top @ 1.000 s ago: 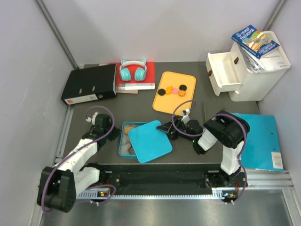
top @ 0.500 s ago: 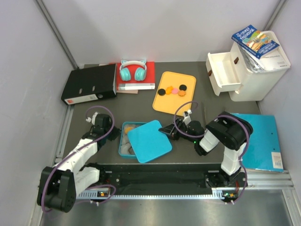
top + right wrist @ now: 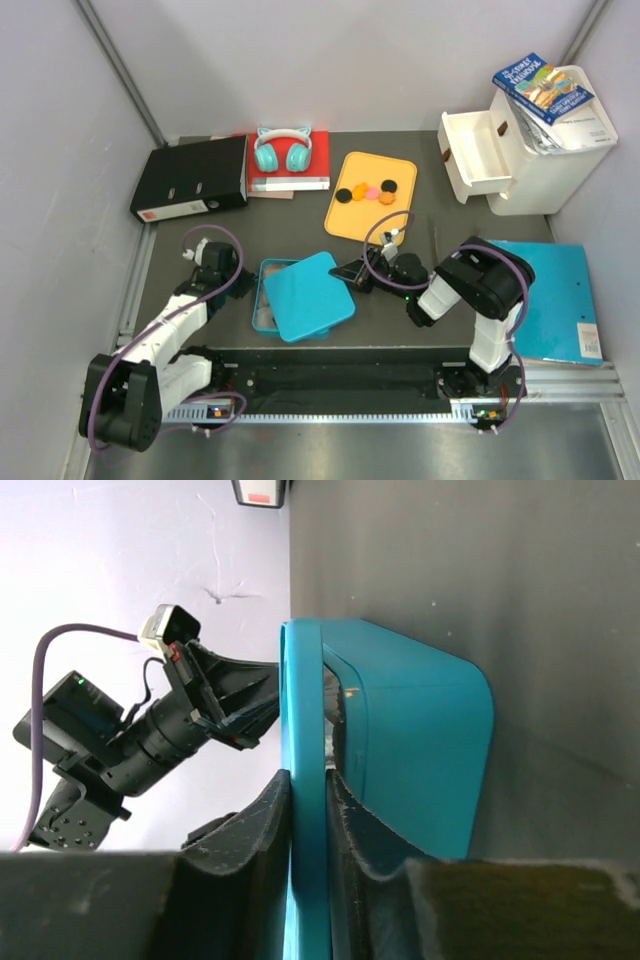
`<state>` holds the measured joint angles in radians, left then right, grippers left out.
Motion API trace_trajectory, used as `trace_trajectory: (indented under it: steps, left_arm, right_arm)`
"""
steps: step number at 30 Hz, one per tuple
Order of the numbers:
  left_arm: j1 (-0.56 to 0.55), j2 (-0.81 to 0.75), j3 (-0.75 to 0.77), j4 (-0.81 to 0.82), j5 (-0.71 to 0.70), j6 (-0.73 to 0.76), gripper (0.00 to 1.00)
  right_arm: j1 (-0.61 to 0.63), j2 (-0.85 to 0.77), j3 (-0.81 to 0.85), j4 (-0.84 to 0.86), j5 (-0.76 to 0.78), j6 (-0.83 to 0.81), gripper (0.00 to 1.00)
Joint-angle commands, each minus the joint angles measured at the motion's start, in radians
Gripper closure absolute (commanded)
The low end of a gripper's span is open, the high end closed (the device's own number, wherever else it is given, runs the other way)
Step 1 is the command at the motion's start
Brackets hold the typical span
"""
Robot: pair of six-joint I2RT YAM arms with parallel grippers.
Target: Pack the cookies
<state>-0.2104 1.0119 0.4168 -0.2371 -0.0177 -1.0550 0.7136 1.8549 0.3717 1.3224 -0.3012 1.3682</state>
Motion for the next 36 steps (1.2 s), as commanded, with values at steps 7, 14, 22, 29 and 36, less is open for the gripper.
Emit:
trace_trajectory:
  steps: [7, 14, 22, 29, 36]
  left_arm:
    - [-0.001, -0.013, 0.008, 0.033, 0.013, -0.005, 1.00]
    - [0.000, -0.018, 0.011, 0.025, 0.012, -0.002, 1.00]
    - [0.002, -0.022, 0.033, 0.001, -0.019, 0.009, 0.97]
    - [0.002, -0.022, 0.031, 0.002, -0.019, 0.007, 0.96]
    - [0.002, -0.022, 0.022, 0.008, -0.018, 0.007, 0.96]
  right_arm:
    - [0.027, 0.015, 0.061, 0.181, -0.022, -0.014, 0.41]
    - [0.027, -0.057, 0.062, 0.061, -0.018, -0.069, 0.31]
    - [0.026, -0.198, 0.111, -0.303, -0.003, -0.197, 0.26]
    - [0.030, -0.263, 0.190, -0.612, 0.034, -0.305, 0.26]
    - [0.033, -0.296, 0.242, -0.824, 0.091, -0.388, 0.25]
